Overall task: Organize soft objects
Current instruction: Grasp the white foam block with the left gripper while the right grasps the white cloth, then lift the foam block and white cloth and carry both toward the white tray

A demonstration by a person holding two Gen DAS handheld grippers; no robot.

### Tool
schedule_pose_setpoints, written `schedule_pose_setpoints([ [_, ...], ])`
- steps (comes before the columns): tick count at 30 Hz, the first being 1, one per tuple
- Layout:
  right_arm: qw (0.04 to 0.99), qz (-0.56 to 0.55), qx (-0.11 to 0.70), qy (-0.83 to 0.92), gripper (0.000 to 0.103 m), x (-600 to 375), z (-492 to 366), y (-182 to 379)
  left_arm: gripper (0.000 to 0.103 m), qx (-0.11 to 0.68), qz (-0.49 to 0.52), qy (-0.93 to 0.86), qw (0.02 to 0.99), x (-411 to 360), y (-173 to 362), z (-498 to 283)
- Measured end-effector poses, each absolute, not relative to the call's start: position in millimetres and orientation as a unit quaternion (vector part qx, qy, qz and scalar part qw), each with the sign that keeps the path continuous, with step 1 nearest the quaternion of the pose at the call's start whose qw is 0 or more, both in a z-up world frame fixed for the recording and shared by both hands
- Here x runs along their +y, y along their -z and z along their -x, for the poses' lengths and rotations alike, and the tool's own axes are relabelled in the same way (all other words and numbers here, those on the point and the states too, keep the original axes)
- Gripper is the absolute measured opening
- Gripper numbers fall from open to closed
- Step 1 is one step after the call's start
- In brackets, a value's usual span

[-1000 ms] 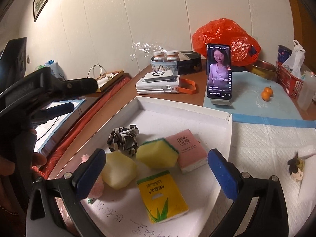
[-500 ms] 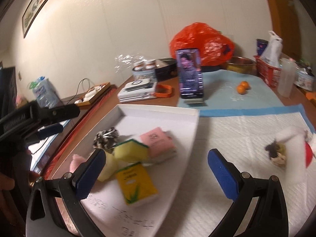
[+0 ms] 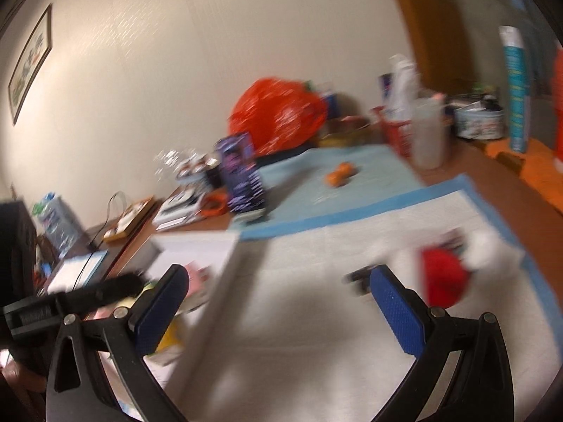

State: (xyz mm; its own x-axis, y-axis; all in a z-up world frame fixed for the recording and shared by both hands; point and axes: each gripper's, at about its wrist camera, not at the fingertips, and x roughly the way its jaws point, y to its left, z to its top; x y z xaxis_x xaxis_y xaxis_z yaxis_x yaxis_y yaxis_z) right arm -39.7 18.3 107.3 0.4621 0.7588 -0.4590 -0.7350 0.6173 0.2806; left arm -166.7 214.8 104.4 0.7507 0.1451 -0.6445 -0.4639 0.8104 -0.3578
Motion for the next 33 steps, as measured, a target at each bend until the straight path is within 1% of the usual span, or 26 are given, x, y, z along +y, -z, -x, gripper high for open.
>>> schedule_pose_setpoints([
  [5, 0.883, -0.027, 0.260, -0.390, 0.103, -48, -23, -110, 0.103, 0.347, 0.226, -0.120, 0.902, 167, -94, 116],
  [9, 0.887, 0.041, 0.280, -0.366, 0.103, -90, -77, -98, 0.103, 0.392, 0.201, -0.084, 0.894, 131, -78, 72],
  [12, 0.878, 0.094, 0.289, -0.369, 0.103, -100, -94, -84, 0.103, 0.416, 0.186, -0.068, 0.887, 104, -64, 43],
  [14, 0.868, 0.111, 0.303, -0.378, 0.102, -99, -101, -72, 0.101, 0.423, 0.172, -0.067, 0.887, 90, -58, 24],
  [15, 0.863, 0.119, 0.309, -0.383, 0.100, -97, -104, -66, 0.092, 0.424, 0.167, -0.068, 0.888, 86, -56, 19],
  [16, 0.856, 0.131, 0.316, -0.387, 0.091, -93, -108, -59, 0.080, 0.426, 0.160, -0.068, 0.888, 83, -54, 13],
  [17, 0.849, 0.143, 0.322, -0.394, 0.084, -89, -111, -53, 0.076, 0.432, 0.153, -0.070, 0.886, 80, -52, 6],
  [18, 0.842, 0.156, 0.326, -0.401, 0.083, -83, -115, -48, 0.075, 0.439, 0.150, -0.074, 0.883, 78, -49, 0],
  [24, 0.819, 0.212, 0.318, -0.427, 0.083, -59, -126, -32, 0.073, 0.459, 0.157, -0.104, 0.868, 81, -28, -23],
  [26, 0.811, 0.231, 0.316, -0.435, 0.083, -48, -127, -27, 0.059, 0.467, 0.161, -0.116, 0.862, 85, -19, -26],
  [27, 0.805, 0.247, 0.316, -0.436, 0.082, -41, -126, -23, 0.037, 0.468, 0.170, -0.117, 0.859, 88, -15, -25],
  [28, 0.802, 0.258, 0.313, -0.438, 0.076, -39, -125, -21, 0.019, 0.467, 0.176, -0.117, 0.859, 90, -13, -23],
  [29, 0.799, 0.269, 0.310, -0.439, 0.060, -37, -123, -19, 0.019, 0.462, 0.186, -0.112, 0.860, 93, -12, -19],
  [30, 0.793, 0.281, 0.308, -0.443, 0.059, -37, -119, -17, 0.019, 0.456, 0.192, -0.111, 0.862, 94, -13, -15],
  [31, 0.795, 0.282, 0.305, -0.442, 0.056, -39, -117, -18, 0.019, 0.449, 0.196, -0.109, 0.865, 95, -15, -11],
  [33, 0.793, 0.262, 0.312, -0.453, 0.053, -48, -115, -23, 0.019, 0.433, 0.204, -0.105, 0.872, 97, -22, -1],
])
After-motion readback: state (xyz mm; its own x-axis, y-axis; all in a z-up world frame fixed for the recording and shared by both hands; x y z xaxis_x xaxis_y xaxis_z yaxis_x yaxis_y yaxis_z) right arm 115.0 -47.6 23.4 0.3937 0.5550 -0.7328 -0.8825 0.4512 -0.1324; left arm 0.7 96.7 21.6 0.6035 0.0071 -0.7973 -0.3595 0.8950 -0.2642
